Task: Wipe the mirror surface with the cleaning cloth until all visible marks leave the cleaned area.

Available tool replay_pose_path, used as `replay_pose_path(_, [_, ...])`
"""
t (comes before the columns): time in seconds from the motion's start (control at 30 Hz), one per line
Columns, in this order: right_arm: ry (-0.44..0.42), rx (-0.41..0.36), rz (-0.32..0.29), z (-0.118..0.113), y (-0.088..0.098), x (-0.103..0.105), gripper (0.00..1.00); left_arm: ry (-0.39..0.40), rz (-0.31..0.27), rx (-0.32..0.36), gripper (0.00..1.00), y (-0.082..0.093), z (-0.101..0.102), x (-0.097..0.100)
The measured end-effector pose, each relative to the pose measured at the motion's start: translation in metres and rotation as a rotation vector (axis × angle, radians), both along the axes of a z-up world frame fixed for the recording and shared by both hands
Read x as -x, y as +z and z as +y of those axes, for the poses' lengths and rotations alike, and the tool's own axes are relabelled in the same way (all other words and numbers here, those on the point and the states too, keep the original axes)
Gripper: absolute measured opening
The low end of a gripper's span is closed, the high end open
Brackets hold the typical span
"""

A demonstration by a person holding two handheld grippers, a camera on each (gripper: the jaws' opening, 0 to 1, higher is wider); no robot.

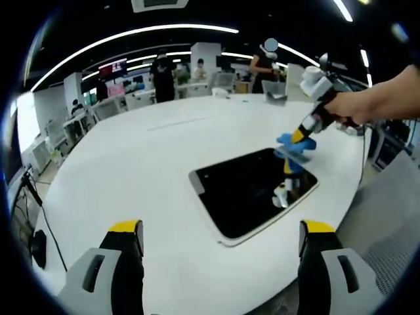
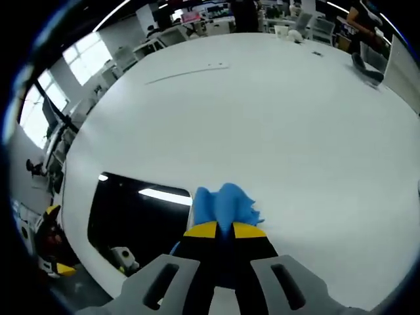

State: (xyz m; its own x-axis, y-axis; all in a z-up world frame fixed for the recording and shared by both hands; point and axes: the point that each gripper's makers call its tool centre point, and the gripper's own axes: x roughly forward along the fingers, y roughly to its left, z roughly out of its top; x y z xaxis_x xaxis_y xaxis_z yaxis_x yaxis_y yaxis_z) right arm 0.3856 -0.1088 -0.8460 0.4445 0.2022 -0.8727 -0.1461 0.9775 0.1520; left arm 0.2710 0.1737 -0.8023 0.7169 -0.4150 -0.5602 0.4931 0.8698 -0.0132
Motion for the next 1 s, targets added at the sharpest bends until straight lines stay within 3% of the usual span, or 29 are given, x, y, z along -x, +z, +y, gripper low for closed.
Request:
replay_pose_path(0.17, [-0.019,-0.008,0.011,0.011,0.008,0.006,0.02,0.006,0.014,0.01,0.99,-0.002,0.0,0.001])
replay_pose_path(0.33, [-0.008,0.004,-0.019,0.017,0.011,0.001,0.02,-0.01,0.023,0.012,0.99,-0.002,-0.002,0.004])
replay_pose_path(0.47, [-0.01,-0.007,0.0,0.024,0.009,0.004,0.02,-0.01,0.076,-0.001,0.99,-0.011,-0.002,0.009])
replay_pose_path(0.7, [-0.025,-0.045,0.011,0.033,-0.003,0.006,0.02,0.031,0.043,0.012,0.99,-0.004,0.005,0.004])
replay_pose_path(0.83, [-0.016,-0.05,-0.014,0.039,0.001,-0.003,0.02,-0.01,0.031,-0.004,0.99,-0.004,-0.001,0.004])
replay_pose_path(0.9, [0.0,-0.025,-0.015,0.042,-0.001,-0.004,0.01,0.019,0.026,0.027,0.99,-0.002,0.002,0.001])
replay_pose_path(1.0, [-0.004,-0.029,-0.006,0.046,-0.005,-0.003,0.02,0.106,0.076,0.124,0.99,-0.007,0.009,0.002])
